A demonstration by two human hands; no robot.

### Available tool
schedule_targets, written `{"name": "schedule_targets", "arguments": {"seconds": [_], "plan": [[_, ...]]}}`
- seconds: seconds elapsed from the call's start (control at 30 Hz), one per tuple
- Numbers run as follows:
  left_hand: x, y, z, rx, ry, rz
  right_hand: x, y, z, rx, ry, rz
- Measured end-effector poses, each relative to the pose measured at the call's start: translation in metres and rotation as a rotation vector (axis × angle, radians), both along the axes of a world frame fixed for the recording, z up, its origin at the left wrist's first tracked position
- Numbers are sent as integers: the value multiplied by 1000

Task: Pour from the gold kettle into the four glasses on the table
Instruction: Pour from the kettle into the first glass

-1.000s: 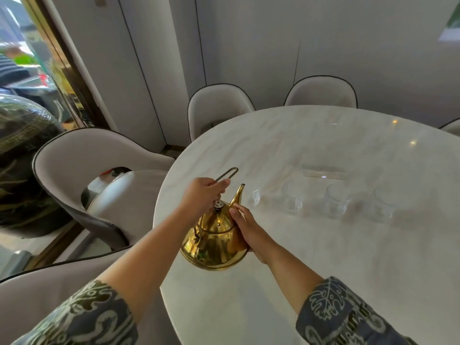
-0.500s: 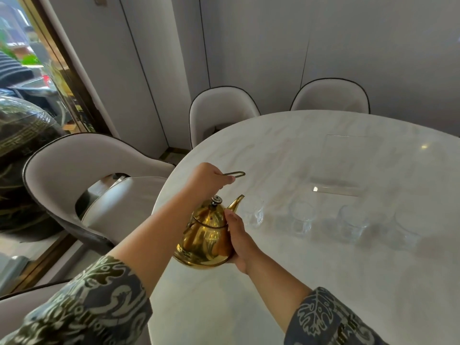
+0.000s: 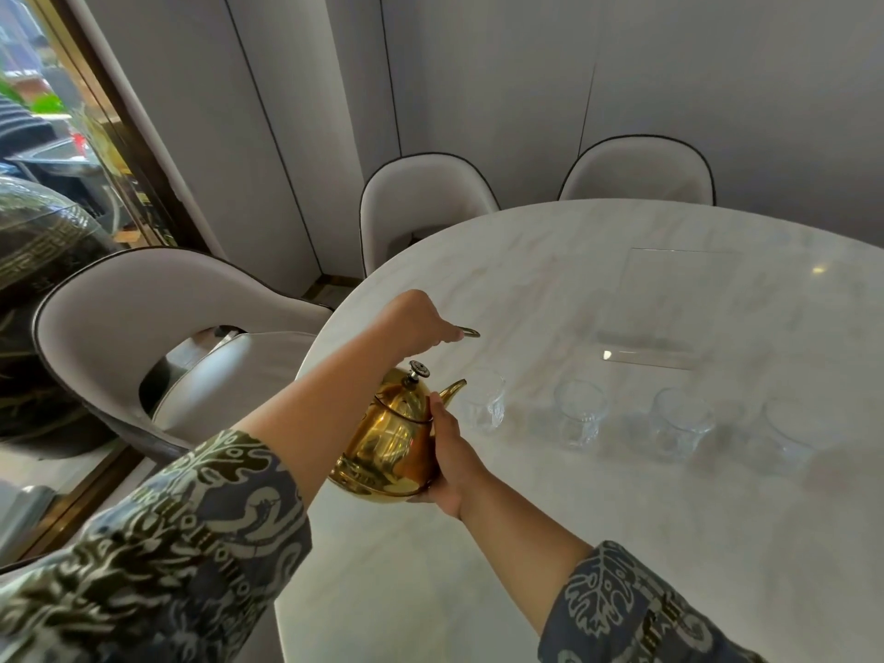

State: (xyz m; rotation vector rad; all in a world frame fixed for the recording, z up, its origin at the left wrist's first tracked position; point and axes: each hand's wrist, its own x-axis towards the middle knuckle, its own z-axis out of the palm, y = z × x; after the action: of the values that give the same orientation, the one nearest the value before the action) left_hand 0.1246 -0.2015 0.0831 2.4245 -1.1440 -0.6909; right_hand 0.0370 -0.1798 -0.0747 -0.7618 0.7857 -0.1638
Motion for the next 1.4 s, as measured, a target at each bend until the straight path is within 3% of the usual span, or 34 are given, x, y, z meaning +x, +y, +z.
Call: {"name": "schedule_targets", "arguments": {"seconds": [0.7, 1.4], "plan": [[-1, -22, 6, 252, 21, -31, 6, -5, -5, 105, -45, 48], [-2, -32, 12, 252, 16, -124, 4, -7, 11, 138, -70, 59]]}}
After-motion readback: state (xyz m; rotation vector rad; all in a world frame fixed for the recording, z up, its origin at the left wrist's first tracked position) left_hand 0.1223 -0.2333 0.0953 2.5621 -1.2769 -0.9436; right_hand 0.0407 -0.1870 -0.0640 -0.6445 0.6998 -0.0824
